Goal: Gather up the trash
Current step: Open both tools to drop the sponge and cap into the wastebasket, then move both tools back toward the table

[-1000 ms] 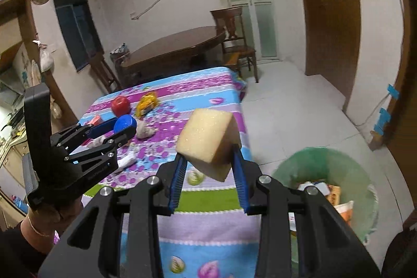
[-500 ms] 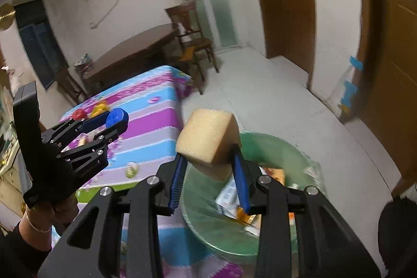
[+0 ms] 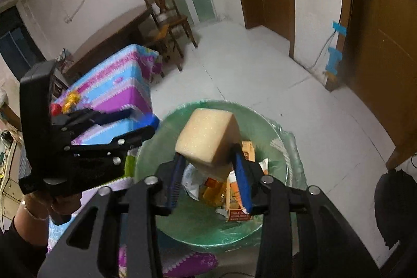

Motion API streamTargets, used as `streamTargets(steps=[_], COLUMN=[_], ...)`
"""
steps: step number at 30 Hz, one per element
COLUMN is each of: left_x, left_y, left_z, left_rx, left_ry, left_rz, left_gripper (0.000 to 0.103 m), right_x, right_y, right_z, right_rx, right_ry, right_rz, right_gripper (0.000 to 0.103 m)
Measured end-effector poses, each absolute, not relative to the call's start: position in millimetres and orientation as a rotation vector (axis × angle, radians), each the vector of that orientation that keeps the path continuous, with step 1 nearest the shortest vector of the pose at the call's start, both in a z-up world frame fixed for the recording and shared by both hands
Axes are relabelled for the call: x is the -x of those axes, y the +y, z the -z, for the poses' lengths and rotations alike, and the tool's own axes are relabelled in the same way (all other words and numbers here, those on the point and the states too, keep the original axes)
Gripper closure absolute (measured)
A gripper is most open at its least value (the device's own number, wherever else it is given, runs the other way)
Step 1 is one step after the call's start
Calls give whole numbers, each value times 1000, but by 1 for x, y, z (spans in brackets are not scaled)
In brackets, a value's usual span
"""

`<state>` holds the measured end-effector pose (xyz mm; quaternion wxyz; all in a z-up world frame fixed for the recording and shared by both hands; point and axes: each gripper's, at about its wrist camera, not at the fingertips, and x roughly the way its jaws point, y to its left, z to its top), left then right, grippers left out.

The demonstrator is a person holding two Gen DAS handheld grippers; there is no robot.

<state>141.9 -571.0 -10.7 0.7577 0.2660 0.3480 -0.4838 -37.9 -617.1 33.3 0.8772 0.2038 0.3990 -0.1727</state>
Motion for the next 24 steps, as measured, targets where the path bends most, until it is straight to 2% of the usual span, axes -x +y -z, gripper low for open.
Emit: streamTargets(steps=[1, 17, 24], left_x=[-142, -144, -158], left_y=[-571, -521, -446], left_z=[14, 31, 17], left_rx=[-578, -574, -461], left_ry=[744, 697, 605], left_rz=[1045, 954, 783], left_gripper=[31, 31, 26], right_x=[38, 41, 44], right_y=[-620, -612, -574], right_z=[-31, -23, -45], right_rx=[-429, -455, -345], right_ry=[831, 790, 611], right_rz=[386, 356, 392], right_gripper=[55, 55, 55])
